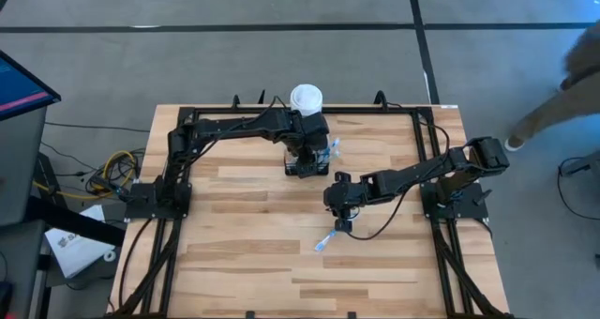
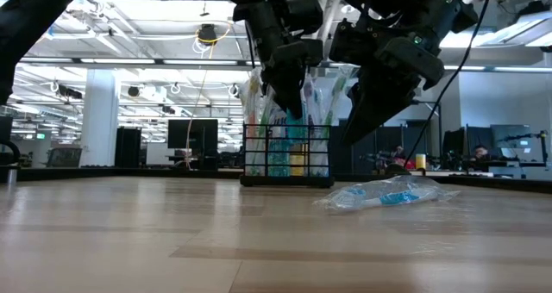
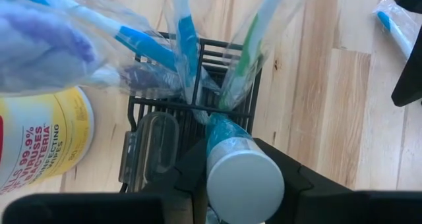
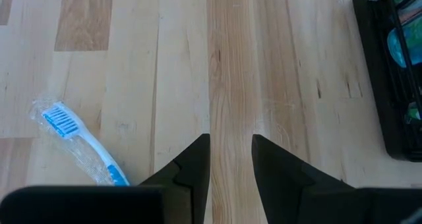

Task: Pick & Place toothbrushing station
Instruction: Put the blue mouthwash bottle into the black wire organizer

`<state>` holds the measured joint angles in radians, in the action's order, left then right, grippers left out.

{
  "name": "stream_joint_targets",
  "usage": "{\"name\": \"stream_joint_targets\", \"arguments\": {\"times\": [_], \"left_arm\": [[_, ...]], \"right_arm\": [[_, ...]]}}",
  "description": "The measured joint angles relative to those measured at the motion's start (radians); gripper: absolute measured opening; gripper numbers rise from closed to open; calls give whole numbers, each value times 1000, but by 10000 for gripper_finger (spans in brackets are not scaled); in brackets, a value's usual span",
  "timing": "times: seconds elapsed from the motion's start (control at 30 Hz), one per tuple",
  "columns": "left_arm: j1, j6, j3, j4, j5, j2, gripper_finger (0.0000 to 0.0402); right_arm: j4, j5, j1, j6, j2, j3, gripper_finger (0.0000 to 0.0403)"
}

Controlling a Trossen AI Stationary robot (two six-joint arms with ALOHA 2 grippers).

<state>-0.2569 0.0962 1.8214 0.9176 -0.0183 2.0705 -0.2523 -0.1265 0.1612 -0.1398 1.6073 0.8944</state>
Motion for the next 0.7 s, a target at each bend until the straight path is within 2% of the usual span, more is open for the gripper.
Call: {"name": "stream_joint_targets", "arguments": {"times": [0.7], "left_arm": [[-12,2,0,-10,10,17,85]], "right_arm": [[0,0,0,-2,0,0,102]]}}
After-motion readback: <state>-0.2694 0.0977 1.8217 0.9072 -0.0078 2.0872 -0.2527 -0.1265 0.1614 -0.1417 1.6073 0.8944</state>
